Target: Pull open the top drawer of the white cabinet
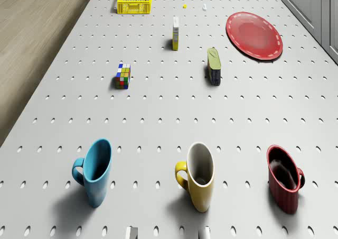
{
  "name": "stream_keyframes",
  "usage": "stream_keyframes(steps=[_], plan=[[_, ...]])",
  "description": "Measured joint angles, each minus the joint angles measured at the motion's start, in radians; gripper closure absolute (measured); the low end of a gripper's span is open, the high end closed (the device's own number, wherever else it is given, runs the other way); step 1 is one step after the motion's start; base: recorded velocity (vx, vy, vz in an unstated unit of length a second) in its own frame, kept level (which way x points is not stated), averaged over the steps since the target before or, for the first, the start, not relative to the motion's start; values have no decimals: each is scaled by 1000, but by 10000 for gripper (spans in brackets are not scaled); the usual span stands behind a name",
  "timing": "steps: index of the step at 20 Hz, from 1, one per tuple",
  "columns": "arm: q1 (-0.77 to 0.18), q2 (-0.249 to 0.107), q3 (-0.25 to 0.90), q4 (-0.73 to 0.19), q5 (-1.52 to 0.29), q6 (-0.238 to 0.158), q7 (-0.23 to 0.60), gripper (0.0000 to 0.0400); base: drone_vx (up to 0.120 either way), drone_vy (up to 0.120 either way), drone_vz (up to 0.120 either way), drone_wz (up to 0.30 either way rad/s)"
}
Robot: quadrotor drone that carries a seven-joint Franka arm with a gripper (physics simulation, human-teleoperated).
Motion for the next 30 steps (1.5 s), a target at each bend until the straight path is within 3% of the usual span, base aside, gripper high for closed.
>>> stream_keyframes(steps=[5, 11, 12, 16, 20, 30], plan=[[-2, 19, 1, 106, 1, -84, -1, 74, 40, -64, 0, 0], [-3, 60, -4, 222, 13, -154, -3, 90, 120, -120, 0, 0], [8, 65, -63, 233, 106, -163, -17, 90, 120, -120, 0, 0], [79, 70, -349, 172, 538, -186, -90, 87, 120, -120, 40, 0], [150, 55, -523, 69, 802, -188, -133, 89, 120, -120, 120, 0], [271, 2, -686, -53, 1005, -151, -162, 94, 120, -120, 120, 0]])
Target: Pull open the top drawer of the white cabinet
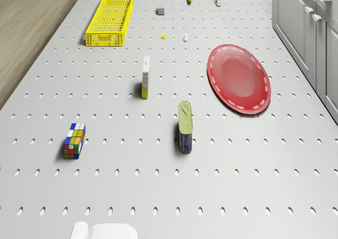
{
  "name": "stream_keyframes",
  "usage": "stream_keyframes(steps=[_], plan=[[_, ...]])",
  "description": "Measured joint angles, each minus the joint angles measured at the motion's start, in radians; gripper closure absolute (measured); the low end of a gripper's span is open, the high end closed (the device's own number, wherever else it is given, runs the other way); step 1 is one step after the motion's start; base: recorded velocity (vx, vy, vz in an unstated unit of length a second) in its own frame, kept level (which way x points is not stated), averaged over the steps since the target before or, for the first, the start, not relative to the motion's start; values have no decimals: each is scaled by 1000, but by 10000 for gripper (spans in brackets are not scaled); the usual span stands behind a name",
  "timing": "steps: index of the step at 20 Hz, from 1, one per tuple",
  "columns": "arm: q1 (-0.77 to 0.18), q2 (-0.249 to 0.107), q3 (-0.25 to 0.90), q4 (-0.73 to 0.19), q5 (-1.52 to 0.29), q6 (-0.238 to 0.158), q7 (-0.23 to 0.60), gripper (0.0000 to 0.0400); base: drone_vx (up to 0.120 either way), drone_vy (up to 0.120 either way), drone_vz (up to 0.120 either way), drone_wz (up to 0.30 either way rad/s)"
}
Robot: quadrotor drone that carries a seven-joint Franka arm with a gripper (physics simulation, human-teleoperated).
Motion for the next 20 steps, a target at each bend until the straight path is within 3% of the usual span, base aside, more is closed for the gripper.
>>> stream_keyframes(steps=[14, 20], plan=[[105, -69, -71, -32, -4, 72, 25, 95, 120, -120, 120, 0], [142, -98, -89, -37, -22, 102, 40, 95, 120, -120, 0, 0]])
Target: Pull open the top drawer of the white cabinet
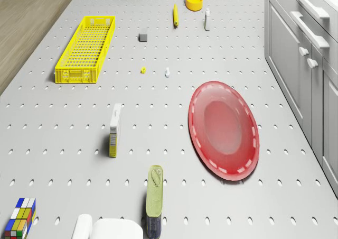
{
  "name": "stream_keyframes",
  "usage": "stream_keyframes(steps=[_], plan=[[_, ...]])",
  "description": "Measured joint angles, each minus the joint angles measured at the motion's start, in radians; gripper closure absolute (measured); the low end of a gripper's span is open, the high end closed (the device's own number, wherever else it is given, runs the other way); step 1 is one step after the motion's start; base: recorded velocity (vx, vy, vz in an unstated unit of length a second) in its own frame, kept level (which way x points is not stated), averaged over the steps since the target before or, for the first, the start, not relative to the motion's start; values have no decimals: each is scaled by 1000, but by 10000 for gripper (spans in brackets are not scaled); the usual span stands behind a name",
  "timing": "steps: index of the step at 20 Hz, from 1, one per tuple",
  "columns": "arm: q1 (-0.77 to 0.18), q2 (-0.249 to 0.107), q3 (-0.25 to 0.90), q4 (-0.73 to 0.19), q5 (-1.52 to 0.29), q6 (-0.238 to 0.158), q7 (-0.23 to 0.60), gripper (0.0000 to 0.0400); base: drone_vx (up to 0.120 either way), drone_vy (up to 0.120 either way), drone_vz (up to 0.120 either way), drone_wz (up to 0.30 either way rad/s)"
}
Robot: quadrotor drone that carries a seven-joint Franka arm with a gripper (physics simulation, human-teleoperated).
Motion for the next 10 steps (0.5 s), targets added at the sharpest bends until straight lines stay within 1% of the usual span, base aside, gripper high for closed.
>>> stream_keyframes(steps=[10], plan=[[55, -45, -25, -6, -32, 46, 26, 95, 120, -120, 0, 0]])
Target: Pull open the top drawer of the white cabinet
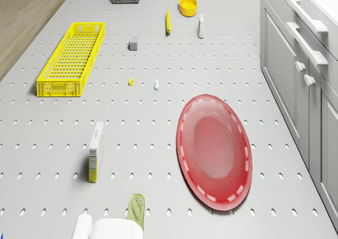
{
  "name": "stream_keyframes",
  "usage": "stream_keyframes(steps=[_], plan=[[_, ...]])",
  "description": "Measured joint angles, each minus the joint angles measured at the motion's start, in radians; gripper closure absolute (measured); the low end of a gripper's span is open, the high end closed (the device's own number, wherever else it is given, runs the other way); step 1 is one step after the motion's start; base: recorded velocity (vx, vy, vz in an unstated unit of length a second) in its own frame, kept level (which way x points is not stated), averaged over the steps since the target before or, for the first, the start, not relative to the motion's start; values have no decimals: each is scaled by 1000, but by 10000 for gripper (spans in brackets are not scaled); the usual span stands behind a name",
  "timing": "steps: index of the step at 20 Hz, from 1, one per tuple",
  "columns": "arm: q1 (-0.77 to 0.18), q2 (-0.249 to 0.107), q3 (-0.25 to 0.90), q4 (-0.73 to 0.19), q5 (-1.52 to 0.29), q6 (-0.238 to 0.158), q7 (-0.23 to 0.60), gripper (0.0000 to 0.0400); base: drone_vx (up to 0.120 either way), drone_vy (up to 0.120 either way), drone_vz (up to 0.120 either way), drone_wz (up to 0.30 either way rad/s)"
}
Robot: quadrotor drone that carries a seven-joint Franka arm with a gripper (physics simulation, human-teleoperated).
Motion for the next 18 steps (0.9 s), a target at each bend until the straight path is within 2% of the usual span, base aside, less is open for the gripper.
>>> stream_keyframes(steps=[18], plan=[[80, -73, -33, -9, -54, 71, 45, 95, 120, -120, 0, 0]])
